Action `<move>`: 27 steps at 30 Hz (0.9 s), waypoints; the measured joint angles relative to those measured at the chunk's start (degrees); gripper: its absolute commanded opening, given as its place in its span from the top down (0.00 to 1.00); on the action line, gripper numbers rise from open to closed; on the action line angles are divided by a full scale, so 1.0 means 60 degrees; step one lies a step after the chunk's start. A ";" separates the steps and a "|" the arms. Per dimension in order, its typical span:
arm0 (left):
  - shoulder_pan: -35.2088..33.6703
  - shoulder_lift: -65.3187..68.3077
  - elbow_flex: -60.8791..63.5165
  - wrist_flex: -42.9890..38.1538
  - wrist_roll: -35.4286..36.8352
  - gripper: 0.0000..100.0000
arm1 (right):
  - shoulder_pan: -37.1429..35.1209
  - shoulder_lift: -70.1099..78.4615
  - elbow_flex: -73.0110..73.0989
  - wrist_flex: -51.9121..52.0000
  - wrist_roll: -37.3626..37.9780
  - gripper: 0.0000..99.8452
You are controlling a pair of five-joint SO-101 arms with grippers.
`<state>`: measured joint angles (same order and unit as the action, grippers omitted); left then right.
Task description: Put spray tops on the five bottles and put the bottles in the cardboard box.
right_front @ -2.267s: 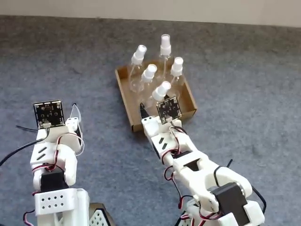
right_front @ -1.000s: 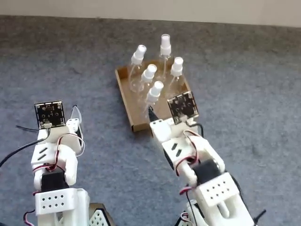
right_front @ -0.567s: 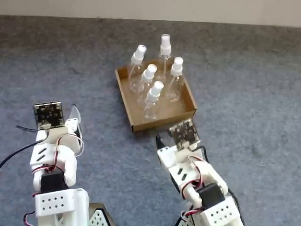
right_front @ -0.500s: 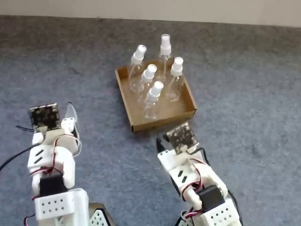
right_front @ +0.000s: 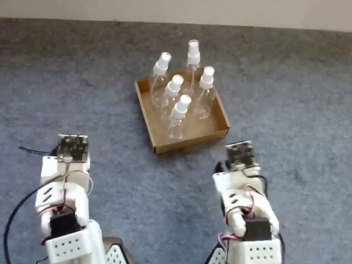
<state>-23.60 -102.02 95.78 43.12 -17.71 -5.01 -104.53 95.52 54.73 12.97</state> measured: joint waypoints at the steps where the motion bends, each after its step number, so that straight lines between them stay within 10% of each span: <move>1: 0.0000 -0.0088 0.0000 0.0088 -0.0161 0.86 | 0.0322 0.0000 0.0000 0.0000 0.0015 0.99; 15: 0.0000 -0.0015 0.0044 0.5304 -0.0381 0.86 | 0.1026 0.0000 0.0000 0.1509 0.0029 0.99; 27: 0.0000 -0.0073 0.0044 0.5495 -0.0410 0.86 | 0.1026 -0.0015 0.0000 0.2711 0.0029 0.99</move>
<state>-23.60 -102.46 96.04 76.09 -20.18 1.14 -104.62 95.52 70.99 13.14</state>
